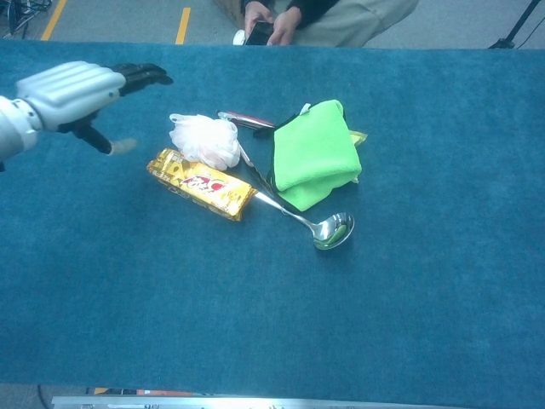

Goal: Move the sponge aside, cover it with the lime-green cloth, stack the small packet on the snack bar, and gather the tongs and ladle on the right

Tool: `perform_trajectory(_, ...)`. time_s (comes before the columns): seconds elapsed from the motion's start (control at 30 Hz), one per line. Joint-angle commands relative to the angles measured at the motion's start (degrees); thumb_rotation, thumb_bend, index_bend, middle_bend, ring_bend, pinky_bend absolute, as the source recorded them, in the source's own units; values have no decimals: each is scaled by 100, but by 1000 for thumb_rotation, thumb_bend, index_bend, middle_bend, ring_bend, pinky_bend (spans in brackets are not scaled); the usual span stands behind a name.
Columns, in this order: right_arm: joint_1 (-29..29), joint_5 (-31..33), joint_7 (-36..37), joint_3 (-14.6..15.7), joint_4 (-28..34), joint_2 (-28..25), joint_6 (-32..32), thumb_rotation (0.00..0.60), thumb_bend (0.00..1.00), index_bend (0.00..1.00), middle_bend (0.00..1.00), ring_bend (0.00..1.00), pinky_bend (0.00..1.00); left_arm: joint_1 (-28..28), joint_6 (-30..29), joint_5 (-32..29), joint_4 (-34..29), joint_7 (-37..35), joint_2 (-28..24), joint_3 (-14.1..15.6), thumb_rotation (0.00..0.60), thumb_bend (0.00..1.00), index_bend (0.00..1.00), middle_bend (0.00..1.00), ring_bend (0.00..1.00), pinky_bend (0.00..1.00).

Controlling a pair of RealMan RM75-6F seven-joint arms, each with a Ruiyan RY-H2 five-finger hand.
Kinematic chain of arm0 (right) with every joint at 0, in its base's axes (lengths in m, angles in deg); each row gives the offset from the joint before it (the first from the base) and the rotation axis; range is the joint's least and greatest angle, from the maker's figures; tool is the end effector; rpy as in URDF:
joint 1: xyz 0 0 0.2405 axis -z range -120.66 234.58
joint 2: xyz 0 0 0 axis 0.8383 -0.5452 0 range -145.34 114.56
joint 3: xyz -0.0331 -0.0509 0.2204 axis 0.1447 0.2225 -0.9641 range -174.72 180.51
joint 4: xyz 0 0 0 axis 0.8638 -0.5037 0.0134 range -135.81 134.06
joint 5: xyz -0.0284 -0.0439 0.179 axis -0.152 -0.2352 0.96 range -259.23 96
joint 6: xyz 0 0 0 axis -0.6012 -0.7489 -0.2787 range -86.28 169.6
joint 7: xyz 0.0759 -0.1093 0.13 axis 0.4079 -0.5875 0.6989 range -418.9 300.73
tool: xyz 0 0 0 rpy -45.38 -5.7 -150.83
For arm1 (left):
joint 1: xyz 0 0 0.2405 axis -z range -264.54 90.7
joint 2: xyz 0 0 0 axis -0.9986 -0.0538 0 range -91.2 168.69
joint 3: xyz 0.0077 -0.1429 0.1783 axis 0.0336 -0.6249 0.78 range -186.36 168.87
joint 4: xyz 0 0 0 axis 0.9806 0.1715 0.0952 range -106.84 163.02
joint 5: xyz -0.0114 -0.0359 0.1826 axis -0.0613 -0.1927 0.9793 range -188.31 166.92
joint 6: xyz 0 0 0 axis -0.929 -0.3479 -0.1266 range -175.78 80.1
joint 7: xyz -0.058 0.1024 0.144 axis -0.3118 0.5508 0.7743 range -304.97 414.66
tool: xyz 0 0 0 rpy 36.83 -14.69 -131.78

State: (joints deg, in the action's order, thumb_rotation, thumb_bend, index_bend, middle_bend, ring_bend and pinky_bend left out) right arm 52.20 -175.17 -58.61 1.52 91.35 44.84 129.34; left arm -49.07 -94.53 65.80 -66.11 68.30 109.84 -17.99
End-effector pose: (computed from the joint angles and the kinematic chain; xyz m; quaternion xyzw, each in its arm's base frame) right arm -0.2589 -0.2123 0.1805 0.6398 -0.3355 0.3986 0.5651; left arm -0.1406 0.3380 0.0428 -0.8020 -0.3298 -0.3198 0.3816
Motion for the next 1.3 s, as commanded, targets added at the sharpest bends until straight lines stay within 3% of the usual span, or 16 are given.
perform_trajectory(0.03,-3,7,22,1,-17,3,-12,600,144,356,461,404,482,257,281,-291,192,191,226,-34,600,336,0,1,43,163)
perform_trajectory(0.33,43,99,139,-9,-108,8,15,600,143,356,461,404,482,845,769,-1066,737,494,834,-77,600,336,0,0,40,163)
perform_trajectory(0.7,112,229,325,-32,-268,11,48,600,144,356,461,404,482,1321,962,-1752,1127,957,1258,137,600,336,0,0,33,163)
perform_trajectory(0.83,104,223,364,-35,-302,21,36,600,144,356,461,404,482,1403,874,-1887,1316,970,1460,153,600,335,84,8,46,164)
perform_trajectory(1.03,116,265,421,-54,-337,13,39,600,143,356,461,404,482,1411,649,-1846,1649,809,1777,141,600,335,320,192,244,242)
perform_trajectory(1.2,132,278,451,-68,-352,10,66,600,144,356,461,404,482,1363,445,-1711,1738,594,1882,107,600,335,435,343,402,328)
perform_trajectory(1.3,128,288,453,-75,-354,12,55,600,144,356,461,404,482,1318,367,-1636,1635,473,1794,96,600,335,463,384,447,348)
